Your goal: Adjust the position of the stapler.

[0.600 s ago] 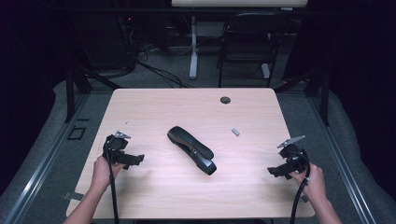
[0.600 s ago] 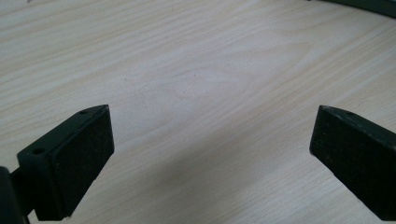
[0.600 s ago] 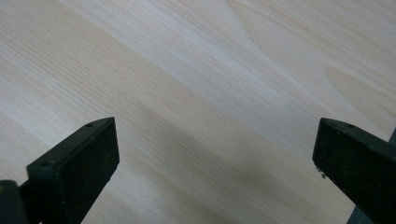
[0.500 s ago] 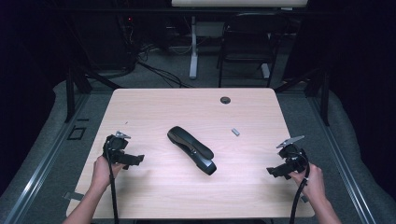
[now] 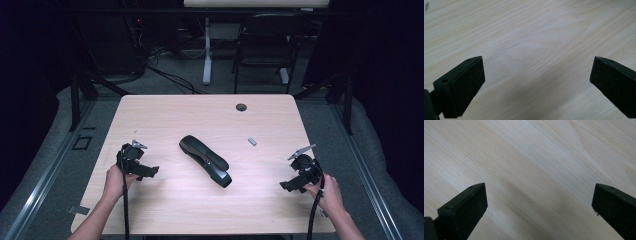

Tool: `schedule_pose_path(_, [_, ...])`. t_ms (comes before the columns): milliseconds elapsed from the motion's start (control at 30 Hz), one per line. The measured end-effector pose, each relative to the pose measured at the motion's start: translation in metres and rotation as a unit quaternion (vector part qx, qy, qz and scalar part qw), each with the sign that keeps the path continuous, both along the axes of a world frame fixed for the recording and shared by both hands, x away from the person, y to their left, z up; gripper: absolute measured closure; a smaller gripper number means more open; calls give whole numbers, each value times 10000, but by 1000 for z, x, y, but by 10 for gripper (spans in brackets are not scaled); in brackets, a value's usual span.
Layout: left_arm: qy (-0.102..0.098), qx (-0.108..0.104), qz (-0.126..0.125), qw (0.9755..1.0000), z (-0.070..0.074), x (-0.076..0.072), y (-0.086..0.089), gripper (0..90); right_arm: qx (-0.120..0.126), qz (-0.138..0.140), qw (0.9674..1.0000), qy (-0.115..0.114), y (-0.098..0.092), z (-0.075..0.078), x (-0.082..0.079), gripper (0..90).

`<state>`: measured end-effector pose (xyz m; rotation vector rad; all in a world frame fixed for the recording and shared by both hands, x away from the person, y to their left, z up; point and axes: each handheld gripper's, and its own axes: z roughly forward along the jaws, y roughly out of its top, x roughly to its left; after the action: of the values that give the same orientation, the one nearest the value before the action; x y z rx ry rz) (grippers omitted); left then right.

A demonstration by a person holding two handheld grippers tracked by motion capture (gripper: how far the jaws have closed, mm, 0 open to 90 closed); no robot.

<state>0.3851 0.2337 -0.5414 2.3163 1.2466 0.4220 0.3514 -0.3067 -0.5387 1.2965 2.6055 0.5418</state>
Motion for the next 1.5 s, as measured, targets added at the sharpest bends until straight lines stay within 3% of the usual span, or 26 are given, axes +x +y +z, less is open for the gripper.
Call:
schedule_pose_path(133, [-69, -27, -65, 10000, 1, -7, 3, 0, 69, -39, 9999, -79, 11, 1, -1, 0])
schedule_pose_path(167, [-69, -27, -65, 10000, 1, -7, 3, 0, -172, 84, 9998, -14, 13, 4, 1, 0])
schedule_pose_path(267, [-189, 19, -9, 9998, 5, -8, 11, 0, -154, 112, 9998, -40, 26, 6, 6, 0])
schedule_pose_path(333, [-255, -66, 90, 9996, 6, -7, 14, 0, -141, 148, 9998, -82, 36, 6, 10, 0])
schedule_pose_path(533, [-156, -116, 123, 9997, 2, -5, 17, 0, -285, 377, 9989, -6, 52, 6, 20, 0])
schedule_pose_path(633, [-153, -86, 105, 9998, 3, -4, 15, 0, -164, 349, 9992, -141, 56, 10, 23, 0])
schedule_pose_path(700, [-186, -94, 131, 9997, 3, -4, 13, 0, 9, 357, 9992, -158, 59, 13, 24, 0])
schedule_pose_path(733, [-182, -82, 108, 9997, 4, -4, 13, 0, -33, 404, 9991, -105, 60, 14, 25, 0])
schedule_pose_path(767, [-201, -57, 104, 9997, 3, -4, 11, 0, 120, 367, 9992, -101, 62, 14, 24, 0])
schedule_pose_path(833, [-129, -36, 15, 9999, 1, -3, 10, 0, 151, 422, 9990, -91, 66, 16, 24, 0])
schedule_pose_path(933, [-58, -42, -40, 10000, 1, -3, 10, 0, -3, 565, 9983, -166, 75, 23, 23, 0])
schedule_pose_path(967, [-58, -42, -40, 10000, 1, -3, 10, 0, 81, 587, 9981, -189, 78, 25, 22, 0])
schedule_pose_path(1333, [32, -124, -52, 9999, -3, -2, 11, 0, 661, 960, 9932, -10, 118, 32, 29, 0])
schedule_pose_path(1500, [-32, -201, 0, 9998, -1, -3, 13, 0, 563, 1173, 9913, -185, 140, 40, 28, 0])
